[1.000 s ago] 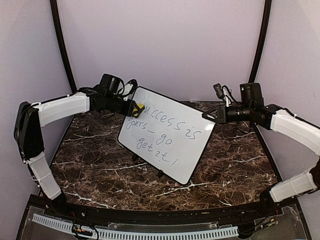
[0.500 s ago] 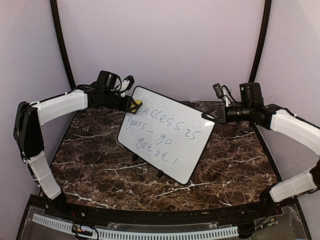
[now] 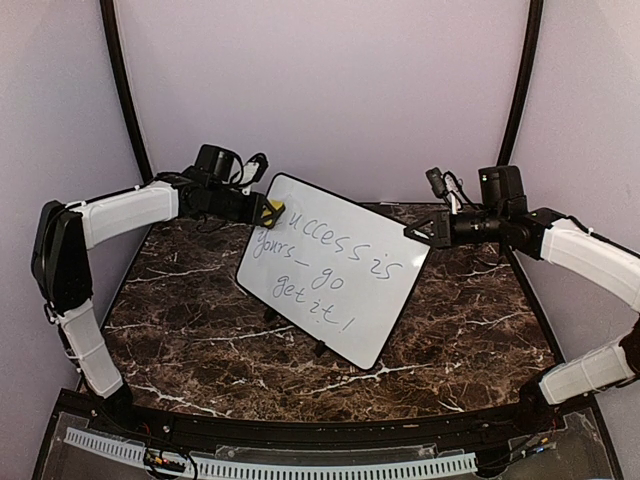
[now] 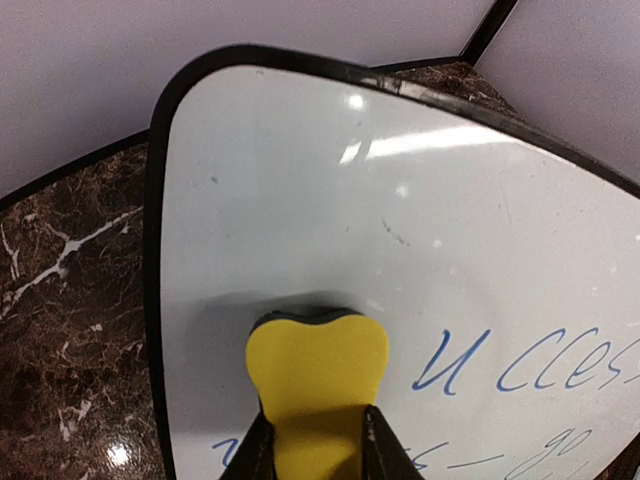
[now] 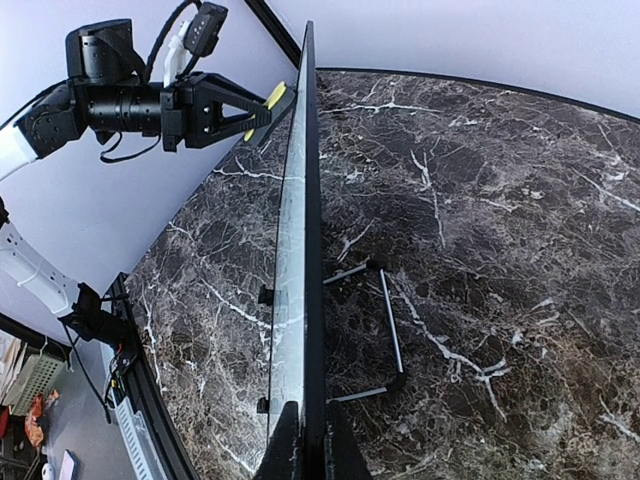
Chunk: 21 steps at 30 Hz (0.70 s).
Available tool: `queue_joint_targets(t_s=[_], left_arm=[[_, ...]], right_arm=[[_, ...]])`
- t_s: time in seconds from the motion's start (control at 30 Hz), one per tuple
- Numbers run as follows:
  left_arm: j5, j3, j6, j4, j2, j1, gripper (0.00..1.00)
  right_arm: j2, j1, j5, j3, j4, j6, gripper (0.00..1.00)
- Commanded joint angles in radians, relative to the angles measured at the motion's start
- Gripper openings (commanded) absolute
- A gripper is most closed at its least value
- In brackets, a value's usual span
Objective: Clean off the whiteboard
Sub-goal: Erase the center of the whiteboard.
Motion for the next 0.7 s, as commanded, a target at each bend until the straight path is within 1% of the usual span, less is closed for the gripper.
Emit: queue_joint_targets(t_s=[0.0,0.1,0.2,0.3,0.5,0.6,0.67], left_arm=[[0.014,-0.106,-0.023,-0.037,-0.042,-0.001,0.12],[0.018,-0.154,-0.03,-0.035,-0.065,-0.001,0.12],[0.019,-0.17,-0.032,-0.022,-0.072,-0.001,0.12],[0.013,-0.143,-0.027,-0.021,-0.059,-0.001,0.12],[0.015,-0.04,-0.015,-0.044,-0.02,0.0,0.12],[0.031,-0.044,-0.023,-0.049,-0.021,-0.001,0.12],[0.036,-0.075,-0.029,-0.048,-0.033,-0.001,0.12]], right_arm=[[-0.01,0.033,-0.046,0.029,0.058,-0.122,0.0],[-0.009,0.032,-0.046,0.028,0.059,-0.122,0.0],[-0.007,0.033,-0.046,0.028,0.059,-0.122,0.0],[-0.008,0.033,-0.044,0.031,0.056,-0.123,0.0],[-0.009,0.032,-0.041,0.029,0.054,-0.123,0.0],[-0.01,0.033,-0.038,0.03,0.052,-0.123,0.0],[-0.01,0.033,-0.038,0.03,0.053,-0.124,0.0]])
